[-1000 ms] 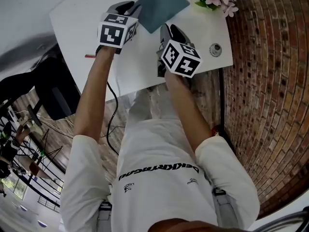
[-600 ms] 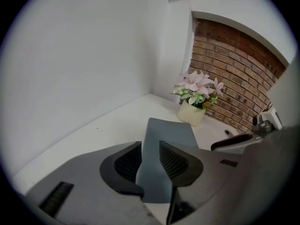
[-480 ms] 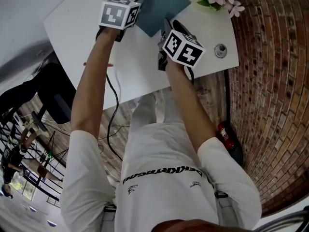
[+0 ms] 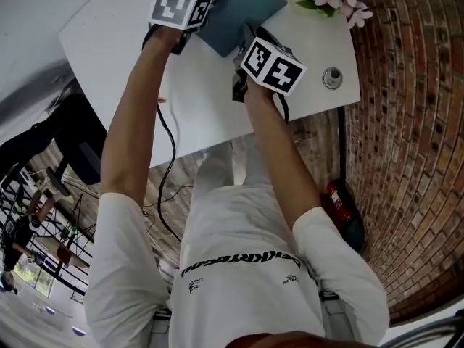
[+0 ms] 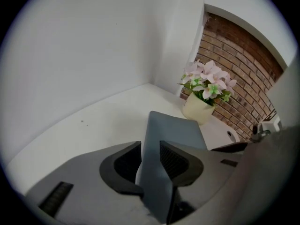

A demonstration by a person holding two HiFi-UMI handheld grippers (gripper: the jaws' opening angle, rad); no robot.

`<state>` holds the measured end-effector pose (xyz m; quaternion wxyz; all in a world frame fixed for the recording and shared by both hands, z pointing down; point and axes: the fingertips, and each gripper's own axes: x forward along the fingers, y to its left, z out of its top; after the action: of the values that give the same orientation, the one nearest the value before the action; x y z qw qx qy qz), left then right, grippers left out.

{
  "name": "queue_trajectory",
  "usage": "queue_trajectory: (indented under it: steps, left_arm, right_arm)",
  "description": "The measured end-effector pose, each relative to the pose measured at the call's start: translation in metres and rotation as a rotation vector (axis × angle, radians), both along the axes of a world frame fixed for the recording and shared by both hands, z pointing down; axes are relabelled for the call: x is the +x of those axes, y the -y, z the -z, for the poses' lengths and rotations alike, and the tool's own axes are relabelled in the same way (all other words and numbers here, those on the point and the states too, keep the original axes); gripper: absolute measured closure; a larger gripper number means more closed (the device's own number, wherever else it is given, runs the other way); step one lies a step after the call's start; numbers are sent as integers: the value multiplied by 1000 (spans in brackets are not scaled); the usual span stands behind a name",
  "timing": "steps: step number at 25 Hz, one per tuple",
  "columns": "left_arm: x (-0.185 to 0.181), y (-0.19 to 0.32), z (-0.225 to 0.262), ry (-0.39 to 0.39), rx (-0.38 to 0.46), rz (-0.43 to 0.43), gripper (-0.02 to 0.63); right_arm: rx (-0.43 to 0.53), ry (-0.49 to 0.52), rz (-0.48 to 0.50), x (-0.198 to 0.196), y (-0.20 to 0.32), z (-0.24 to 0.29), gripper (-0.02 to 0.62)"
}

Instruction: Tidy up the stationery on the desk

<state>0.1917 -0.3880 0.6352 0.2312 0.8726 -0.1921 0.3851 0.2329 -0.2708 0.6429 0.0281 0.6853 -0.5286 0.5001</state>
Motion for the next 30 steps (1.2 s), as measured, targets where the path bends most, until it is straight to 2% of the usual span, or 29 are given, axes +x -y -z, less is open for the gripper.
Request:
queue_trajectory:
  steps: [6,11,14,19,30]
  left_arm:
    - [0,-1,-13,2,-94,6,486]
    - [1,-3,-14,18,-178,0,488]
    - [-1,-7,-12,45,-178,-23,497]
    - [-11,-13,-10,43,-190,-11,508]
    - [-44,-38,-6,40,-213,102,522]
  right_arm:
    - [-20,17,11,0,1,-7,457]
    - [-49,-21,49,1,0,-9,480]
    - [-54,-23,77,1,0,-9,488]
    - [-55,-70,141,2,1,-6,494]
    - [-60,-102,281,-7,-6,-5,500]
